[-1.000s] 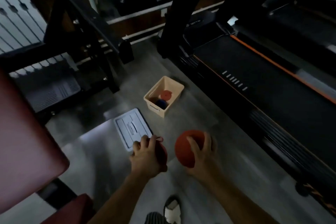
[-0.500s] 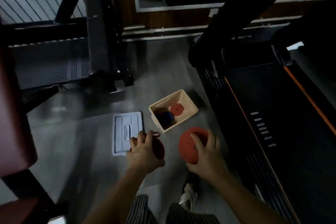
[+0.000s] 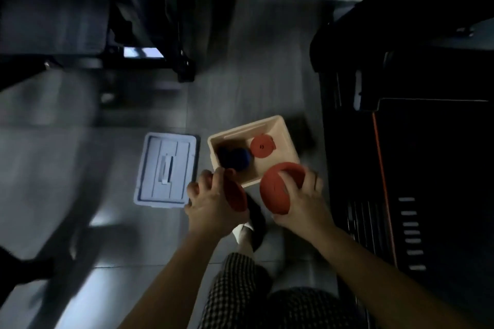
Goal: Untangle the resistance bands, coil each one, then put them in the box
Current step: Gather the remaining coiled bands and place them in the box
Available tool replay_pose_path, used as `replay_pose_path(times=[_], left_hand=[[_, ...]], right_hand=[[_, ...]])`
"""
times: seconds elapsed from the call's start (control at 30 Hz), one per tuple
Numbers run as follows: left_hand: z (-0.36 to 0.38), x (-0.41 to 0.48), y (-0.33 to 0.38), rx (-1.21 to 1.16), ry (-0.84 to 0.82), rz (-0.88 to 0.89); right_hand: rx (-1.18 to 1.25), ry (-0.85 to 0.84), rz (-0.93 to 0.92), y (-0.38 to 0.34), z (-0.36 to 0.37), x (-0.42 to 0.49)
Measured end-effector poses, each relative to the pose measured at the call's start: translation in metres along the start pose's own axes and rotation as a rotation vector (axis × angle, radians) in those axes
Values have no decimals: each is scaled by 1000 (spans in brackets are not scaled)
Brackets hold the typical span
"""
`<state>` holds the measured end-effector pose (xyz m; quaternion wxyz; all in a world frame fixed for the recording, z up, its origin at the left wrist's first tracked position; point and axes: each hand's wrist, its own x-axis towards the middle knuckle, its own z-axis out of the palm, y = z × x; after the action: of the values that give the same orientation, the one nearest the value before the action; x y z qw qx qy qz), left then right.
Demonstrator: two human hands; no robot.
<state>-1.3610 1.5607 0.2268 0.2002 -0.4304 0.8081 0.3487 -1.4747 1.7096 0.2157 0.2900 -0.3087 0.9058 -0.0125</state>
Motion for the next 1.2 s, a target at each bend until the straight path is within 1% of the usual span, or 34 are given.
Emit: replay_pose_path(times=[0.17,0.27,0.33,0.5,0.6,0.77,0.93,1.07,1.13,1.2], left_hand=[[53,92,10,3,-55,-64],[93,144,10,-79,-69,-113],[120,175,6,-81,-81,-138],[185,246,-12,-87,-76,-183],[216,278,-20,-61,-83,-153],[245,316,-28,-39,-40,-95],[265,337,-34,-28,-76,-95],[276,345,-30,-10,-112,-98],[278,349,-26,14,-156,-109],[278,355,-22,27,-164,-114]], right_hand=[[-23,-103,-4,37,38,104],[-21,-135,-22,60,78,165],[-43,-159,-38,74,108,205],[-201,-209,-111,99,178,296],[-241,-224,-152,110,219,340],[-311,-215,-212,117,267,409],[-321,-242,-242,135,298,453],[-343,-260,-274,137,306,459],[-381,-298,-254,132,303,459],[-440,-299,-242,130,299,456]])
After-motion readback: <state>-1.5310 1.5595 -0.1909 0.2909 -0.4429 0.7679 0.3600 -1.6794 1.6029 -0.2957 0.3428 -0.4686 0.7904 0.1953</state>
